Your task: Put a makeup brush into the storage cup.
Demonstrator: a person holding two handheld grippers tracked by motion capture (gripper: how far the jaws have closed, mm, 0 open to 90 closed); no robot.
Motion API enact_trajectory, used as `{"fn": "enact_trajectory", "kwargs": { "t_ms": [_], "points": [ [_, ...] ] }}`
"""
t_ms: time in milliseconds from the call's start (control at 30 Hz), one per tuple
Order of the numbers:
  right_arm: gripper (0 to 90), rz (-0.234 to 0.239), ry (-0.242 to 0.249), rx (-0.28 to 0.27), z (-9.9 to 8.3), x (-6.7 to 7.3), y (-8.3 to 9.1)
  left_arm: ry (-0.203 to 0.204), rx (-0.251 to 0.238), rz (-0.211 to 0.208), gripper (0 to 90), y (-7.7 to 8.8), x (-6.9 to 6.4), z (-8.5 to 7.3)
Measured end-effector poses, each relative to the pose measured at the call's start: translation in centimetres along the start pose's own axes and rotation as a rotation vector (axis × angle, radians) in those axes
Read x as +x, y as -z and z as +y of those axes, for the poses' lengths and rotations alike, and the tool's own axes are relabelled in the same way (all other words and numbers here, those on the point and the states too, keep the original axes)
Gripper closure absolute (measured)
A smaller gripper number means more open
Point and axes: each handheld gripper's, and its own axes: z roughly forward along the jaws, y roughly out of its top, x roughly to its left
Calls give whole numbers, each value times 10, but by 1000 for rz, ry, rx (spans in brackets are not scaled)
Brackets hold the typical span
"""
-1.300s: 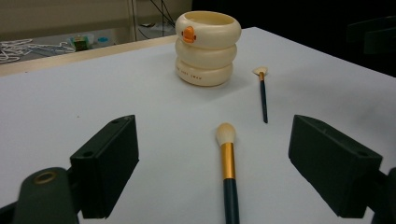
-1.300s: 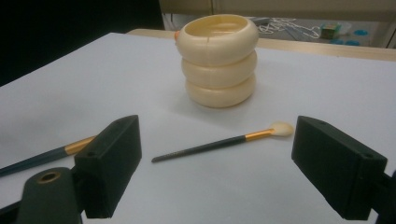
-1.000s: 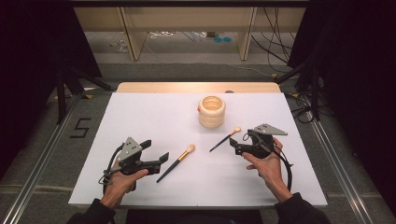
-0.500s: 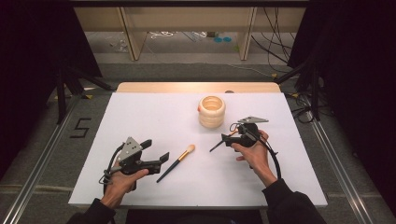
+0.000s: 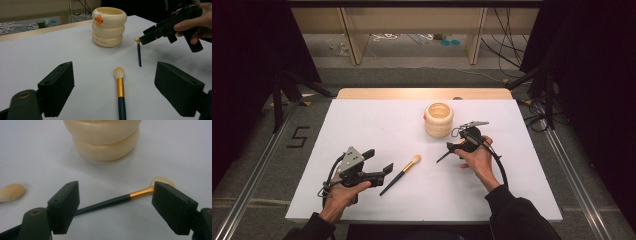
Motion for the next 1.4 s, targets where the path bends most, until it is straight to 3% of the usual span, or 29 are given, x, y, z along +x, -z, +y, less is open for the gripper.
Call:
{"fn": "enact_trajectory", "kwargs": {
  "t_ms": [167,200,267,300,367,567,667,767,867,1000,1033,1067,1167,1333,1400],
  "points": [
    [232,-19,0,28,3,2,-7,1,-7,-2,160,1,1,1],
    [232,-30,-23,30,4,4,-9,17,-7,2,160,1,0,0],
    [233,-32,-34,41,4,5,-12,10,-6,1,160,1,1,0],
    [233,-37,-6,48,4,2,-12,12,-7,0,160,1,1,0],
    [233,-39,6,54,4,1,-15,19,-6,-1,160,1,0,0],
    [244,-37,-22,66,5,3,-19,16,-7,-3,160,1,1,1],
    [247,-39,14,72,7,3,-19,13,-6,-1,160,1,2,1],
    [247,-44,4,86,8,9,-20,16,-8,0,160,2,2,1],
    [268,-49,38,88,8,11,-22,32,-9,1,160,2,1,1],
    [269,-49,79,101,7,13,-24,21,-10,-2,160,2,2,1],
    [270,-51,59,106,6,15,-25,23,-11,-3,160,2,2,1],
    [270,-54,83,112,7,13,-25,23,-13,-4,160,2,2,1],
    [276,-54,81,114,7,12,-25,23,-14,-4,160,3,3,1],
    [285,-52,90,127,6,11,-27,64,-24,-8,160,3,4,2],
    [292,-51,93,130,6,12,-27,58,-26,-7,160,4,5,2]
  ]
}}
